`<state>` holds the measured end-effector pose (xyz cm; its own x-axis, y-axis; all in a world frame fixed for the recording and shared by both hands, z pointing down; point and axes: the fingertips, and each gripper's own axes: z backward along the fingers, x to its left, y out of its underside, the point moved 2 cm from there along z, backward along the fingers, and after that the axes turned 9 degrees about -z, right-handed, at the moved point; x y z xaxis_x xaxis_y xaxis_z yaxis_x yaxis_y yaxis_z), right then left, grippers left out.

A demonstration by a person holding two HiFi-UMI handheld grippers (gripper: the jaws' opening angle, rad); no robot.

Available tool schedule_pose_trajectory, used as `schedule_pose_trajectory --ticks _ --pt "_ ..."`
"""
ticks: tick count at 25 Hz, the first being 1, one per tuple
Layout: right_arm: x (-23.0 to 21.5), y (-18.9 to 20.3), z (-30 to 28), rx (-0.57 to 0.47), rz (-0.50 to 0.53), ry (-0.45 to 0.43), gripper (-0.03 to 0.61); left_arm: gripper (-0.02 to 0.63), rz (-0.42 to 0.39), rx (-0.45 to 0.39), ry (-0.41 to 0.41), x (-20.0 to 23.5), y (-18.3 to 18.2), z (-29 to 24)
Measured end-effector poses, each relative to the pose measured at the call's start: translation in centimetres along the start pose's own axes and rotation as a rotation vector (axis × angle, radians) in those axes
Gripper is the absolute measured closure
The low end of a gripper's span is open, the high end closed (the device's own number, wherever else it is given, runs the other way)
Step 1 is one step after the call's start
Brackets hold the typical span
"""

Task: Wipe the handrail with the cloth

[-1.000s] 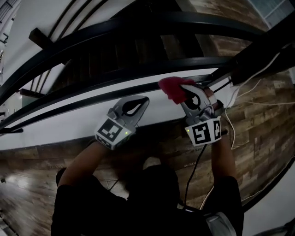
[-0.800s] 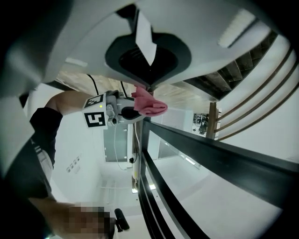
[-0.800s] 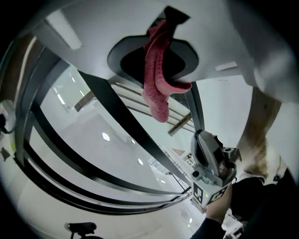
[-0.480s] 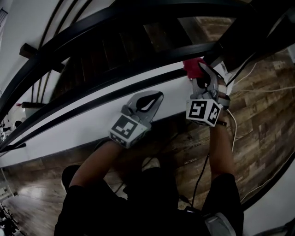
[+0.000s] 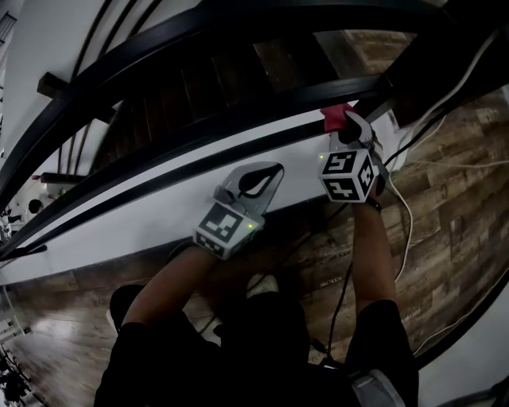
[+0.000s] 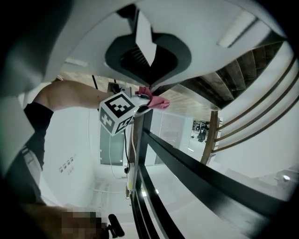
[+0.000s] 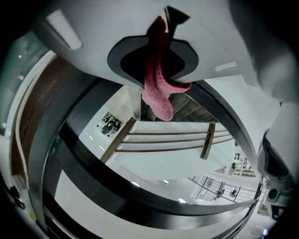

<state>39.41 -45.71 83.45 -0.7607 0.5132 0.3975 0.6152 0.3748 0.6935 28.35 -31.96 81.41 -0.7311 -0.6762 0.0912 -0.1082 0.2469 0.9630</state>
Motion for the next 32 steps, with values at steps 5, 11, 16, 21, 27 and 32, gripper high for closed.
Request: schedule_pose_trajectory --ticks 5,11,16,21,27,32 --pt "-0.4 0.0 -0.5 0.023 -0.174 -0.089 0.537 0.614 0.003 0.043 -0.008 0.3 0.7 0.8" --pt "1.0 -0.4 -0.2 0.032 -0.236 -0.181 0.537 0.614 0.021 0.034 -0.025 0.7 1.0 1.5" --pt "2.2 -0.5 0.2 0.034 -0.238 -0.215 0.537 0.615 0.020 0.040 -0.026 0.8 1.1 2.0" --pt "3.4 -0.4 0.4 0.040 -0.253 -0.257 0.537 0.614 0.031 0.041 -0.032 1.0 1.4 2.8" --pt "5.2 -1.0 0.8 0.045 -0.232 -0.287 0.537 0.614 0.026 0.041 -0.037 1.3 1.5 3.7" --pt "6.9 -1.6 1.3 0.036 -0.210 -0.324 0.537 0.614 0.023 0.048 -0.040 1.7 2.0 4.4"
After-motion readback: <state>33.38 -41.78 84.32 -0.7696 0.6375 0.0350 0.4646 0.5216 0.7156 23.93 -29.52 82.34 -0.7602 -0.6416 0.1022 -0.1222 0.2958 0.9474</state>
